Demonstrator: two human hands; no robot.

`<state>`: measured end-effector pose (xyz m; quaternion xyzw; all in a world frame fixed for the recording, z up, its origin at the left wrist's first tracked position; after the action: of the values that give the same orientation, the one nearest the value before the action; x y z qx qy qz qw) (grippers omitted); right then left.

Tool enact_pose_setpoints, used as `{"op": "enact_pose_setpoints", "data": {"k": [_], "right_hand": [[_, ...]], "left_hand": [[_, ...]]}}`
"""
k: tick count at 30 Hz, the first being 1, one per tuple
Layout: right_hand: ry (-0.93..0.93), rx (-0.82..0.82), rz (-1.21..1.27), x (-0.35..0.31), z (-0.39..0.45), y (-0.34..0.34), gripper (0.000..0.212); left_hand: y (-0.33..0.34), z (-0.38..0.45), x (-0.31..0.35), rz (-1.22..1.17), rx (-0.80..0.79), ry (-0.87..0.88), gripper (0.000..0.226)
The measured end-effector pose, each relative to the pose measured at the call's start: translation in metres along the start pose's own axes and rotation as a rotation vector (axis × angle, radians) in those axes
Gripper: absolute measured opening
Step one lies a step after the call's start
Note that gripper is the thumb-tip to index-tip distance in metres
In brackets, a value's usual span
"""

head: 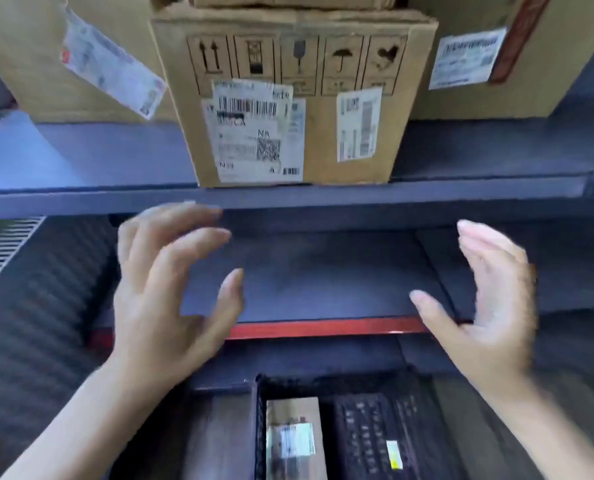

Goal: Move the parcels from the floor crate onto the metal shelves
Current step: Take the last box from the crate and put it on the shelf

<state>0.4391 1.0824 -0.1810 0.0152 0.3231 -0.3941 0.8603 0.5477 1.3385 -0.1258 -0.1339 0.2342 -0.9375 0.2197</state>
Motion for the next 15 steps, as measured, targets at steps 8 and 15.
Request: {"op": "enact_pose_setpoints", "data": {"k": [8,15], "right_hand": [[0.616,-0.076,0.050,0.040,-0.198,0.023,0.057],[0.944,-0.072,0.126,0.068,-0.286,0.050,0.055]], "left_hand": [[0.061,-0.204,0.009,-0.211,-0.424,-0.580,0.019],[0.098,-0.324,0.012,-0.277,-0.677,-1.019,0.028]]}}
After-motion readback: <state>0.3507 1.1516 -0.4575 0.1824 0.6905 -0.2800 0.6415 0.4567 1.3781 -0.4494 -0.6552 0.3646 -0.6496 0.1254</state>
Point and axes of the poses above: each hand's wrist, its own z-axis towards the middle knuckle, its own y-axis out of the palm, x = y × z, the point moved 5 cm from there along z, towards the middle knuckle, and after that the axes turned 9 degrees about z, right-handed, at the moved point
